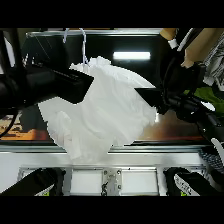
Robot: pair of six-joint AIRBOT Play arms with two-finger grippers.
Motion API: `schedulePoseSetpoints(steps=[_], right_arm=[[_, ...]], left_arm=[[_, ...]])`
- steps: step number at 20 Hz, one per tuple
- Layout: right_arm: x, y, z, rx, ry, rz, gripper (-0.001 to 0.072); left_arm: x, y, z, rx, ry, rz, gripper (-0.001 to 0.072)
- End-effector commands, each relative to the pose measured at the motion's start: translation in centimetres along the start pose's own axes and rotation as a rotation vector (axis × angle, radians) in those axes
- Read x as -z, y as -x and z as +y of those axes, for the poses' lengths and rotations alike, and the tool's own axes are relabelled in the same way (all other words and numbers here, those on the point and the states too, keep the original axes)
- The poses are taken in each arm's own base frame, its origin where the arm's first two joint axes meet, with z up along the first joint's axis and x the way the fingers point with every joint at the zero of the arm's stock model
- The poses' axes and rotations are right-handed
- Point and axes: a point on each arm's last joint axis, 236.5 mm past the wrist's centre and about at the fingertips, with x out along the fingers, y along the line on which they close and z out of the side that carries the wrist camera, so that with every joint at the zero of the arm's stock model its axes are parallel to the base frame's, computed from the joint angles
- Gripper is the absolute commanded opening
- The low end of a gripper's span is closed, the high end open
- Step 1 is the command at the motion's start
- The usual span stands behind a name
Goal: Fold the clothes and pants, and hang the long-sleeved shirts on hangers.
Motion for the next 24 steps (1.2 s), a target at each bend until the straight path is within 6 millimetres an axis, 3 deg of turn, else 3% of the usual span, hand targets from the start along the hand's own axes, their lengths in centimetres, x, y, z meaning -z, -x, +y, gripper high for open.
schedulePoseSetpoints(steps=[1, 5, 7, 8, 12, 16, 20, 24], right_arm=[[-1.0, 0.0, 0.2, -0.008, -0.008, -0.043, 0.0009], [-5.5, 0.9, 0.8, -0.028, 0.029, -0.227, 0.0007], [-6.6, 1.6, 0.3, -0.006, 0.058, -0.246, 0.0007], [-7.3, 2.1, 0.0, 0.011, 0.077, -0.257, 0.0007], [-11.8, 6.0, -1.1, 0.128, 0.195, -0.323, 0.0007], [-17.3, 12.1, -1.2, 0.321, 0.341, -0.409, 0.0007], [-21.9, 19.1, 0.0, 0.58, 0.495, -0.501, 0.0007], [-25.2, 25.4, 1.8, 0.866, 0.624, -0.596, 0.0007]], left_arm=[[-0.5, 1.9, 0.3, 0.003, 0.02, -0.036, 0.0548], [-1.1, 3.7, 2.4, -0.037, 0.098, -0.078, 0.0541], [-1.0, 4.1, 2.9, -0.05, 0.107, -0.079, 0.005], [-0.8, 4.1, 3.0, -0.051, 0.106, -0.082, 0.0014], [1.3, 3.3, 3.4, -0.052, 0.103, -0.07, 0.0015], [3.0, 1.5, 3.6, -0.044, 0.113, -0.075, 0.0014], [4.0, -0.7, 3.7, -0.054, 0.108, -0.039, 0.0014], [4.1, -3.5, 3.7, -0.069, 0.1, 0.019, 0.0014]])
